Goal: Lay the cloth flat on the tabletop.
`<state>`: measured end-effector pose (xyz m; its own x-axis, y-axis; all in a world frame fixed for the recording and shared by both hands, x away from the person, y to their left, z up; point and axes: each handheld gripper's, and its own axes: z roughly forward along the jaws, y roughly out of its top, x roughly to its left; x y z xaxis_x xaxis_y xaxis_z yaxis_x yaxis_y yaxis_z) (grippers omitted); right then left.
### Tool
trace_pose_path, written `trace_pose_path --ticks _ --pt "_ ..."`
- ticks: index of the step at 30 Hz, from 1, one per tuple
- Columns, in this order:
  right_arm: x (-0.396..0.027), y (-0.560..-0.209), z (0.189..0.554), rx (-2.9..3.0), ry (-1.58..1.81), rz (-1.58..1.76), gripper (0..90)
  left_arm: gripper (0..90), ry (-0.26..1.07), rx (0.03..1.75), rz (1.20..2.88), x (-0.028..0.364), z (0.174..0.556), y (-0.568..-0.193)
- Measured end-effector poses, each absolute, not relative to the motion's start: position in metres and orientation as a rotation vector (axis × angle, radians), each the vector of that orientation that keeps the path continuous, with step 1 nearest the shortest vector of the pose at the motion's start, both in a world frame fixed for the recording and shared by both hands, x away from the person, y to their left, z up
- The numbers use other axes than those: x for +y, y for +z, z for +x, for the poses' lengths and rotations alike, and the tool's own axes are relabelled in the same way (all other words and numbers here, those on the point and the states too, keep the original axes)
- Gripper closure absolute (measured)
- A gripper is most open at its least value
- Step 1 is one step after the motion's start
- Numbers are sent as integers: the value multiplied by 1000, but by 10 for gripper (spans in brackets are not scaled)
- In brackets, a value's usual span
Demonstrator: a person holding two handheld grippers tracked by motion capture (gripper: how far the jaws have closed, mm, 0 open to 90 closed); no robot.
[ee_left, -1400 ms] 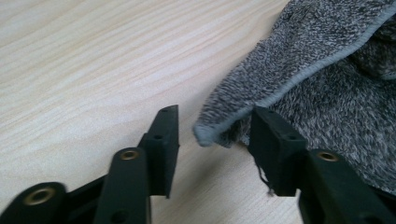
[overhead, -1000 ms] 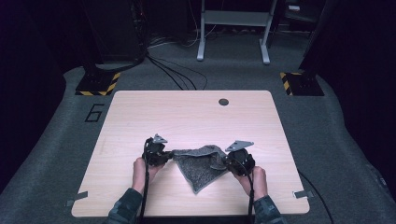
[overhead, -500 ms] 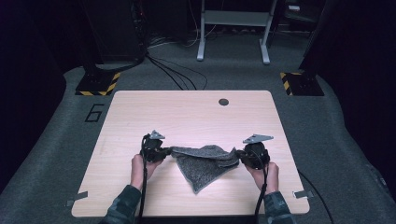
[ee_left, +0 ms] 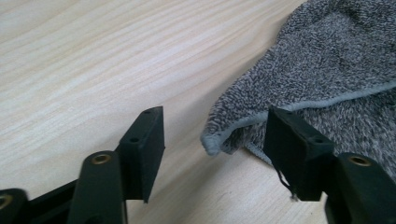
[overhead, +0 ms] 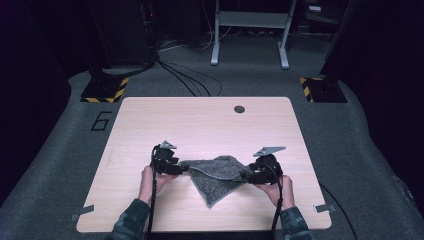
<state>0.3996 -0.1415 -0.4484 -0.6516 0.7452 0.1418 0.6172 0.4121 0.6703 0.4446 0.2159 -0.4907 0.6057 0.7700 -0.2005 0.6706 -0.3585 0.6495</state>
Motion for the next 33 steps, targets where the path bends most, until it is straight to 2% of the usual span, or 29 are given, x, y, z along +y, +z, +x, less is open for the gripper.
trace_pose_path --ticks 3,7,10,13,16,18,33 --pt "-135 -448 400 2503 1026 1186 462 346 177 1143 2121 214 447 -493" --pt "-132 -451 402 2524 971 1199 672 369 164 1142 2138 212 451 -496" --pt "-133 -452 401 2531 989 1199 792 475 167 1139 2141 209 453 -497" --pt "-135 -451 400 2526 997 1200 859 690 176 1121 2157 207 454 -496" --pt "-139 -450 401 2509 1021 1213 872 829 186 1128 2153 205 453 -495" --pt "-144 -449 401 2486 1053 1225 876 856 188 1117 2157 207 452 -494" --pt "-152 -431 394 2411 1175 1266 883 867 157 1114 2164 216 447 -479"
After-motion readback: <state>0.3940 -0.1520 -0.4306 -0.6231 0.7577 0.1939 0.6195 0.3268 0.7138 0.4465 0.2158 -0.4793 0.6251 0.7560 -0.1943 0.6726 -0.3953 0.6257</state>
